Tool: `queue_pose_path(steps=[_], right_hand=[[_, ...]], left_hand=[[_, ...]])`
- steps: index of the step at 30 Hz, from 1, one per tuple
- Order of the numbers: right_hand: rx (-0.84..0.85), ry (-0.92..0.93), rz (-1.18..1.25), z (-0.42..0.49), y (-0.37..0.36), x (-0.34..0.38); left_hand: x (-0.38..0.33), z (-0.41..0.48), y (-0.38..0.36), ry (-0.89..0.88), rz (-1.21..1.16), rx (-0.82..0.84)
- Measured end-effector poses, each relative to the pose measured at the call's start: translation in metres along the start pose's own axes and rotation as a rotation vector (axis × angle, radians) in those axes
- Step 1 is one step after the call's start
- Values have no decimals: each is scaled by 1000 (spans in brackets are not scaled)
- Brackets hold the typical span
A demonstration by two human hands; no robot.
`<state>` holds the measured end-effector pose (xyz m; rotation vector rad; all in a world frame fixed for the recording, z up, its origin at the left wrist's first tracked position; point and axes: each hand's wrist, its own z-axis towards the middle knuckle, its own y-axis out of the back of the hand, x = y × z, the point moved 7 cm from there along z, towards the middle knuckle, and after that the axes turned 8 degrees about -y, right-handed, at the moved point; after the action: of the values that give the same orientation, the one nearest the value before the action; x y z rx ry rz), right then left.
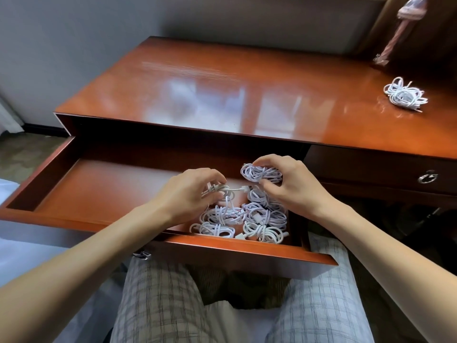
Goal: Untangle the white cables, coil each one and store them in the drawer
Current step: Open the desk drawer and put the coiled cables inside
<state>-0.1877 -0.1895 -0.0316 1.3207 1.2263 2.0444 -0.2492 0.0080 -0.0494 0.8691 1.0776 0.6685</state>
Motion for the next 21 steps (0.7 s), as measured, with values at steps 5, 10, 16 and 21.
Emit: queue_pose_path(steps=[5, 10, 16, 21], right_hand=[[-12, -18, 18, -1, 6, -2], [39, -81, -16, -7, -3, -14], [96, -105, -44, -13, -6, -15], [120, -85, -87, -14, -6, -12]], left_hand=[[-4, -5, -1, 19, -21, 3], [-6, -16, -3, 22, -63, 10], [-6, -18, -3, 64, -57, 30], [-1, -16, -7, 73, -56, 75]])
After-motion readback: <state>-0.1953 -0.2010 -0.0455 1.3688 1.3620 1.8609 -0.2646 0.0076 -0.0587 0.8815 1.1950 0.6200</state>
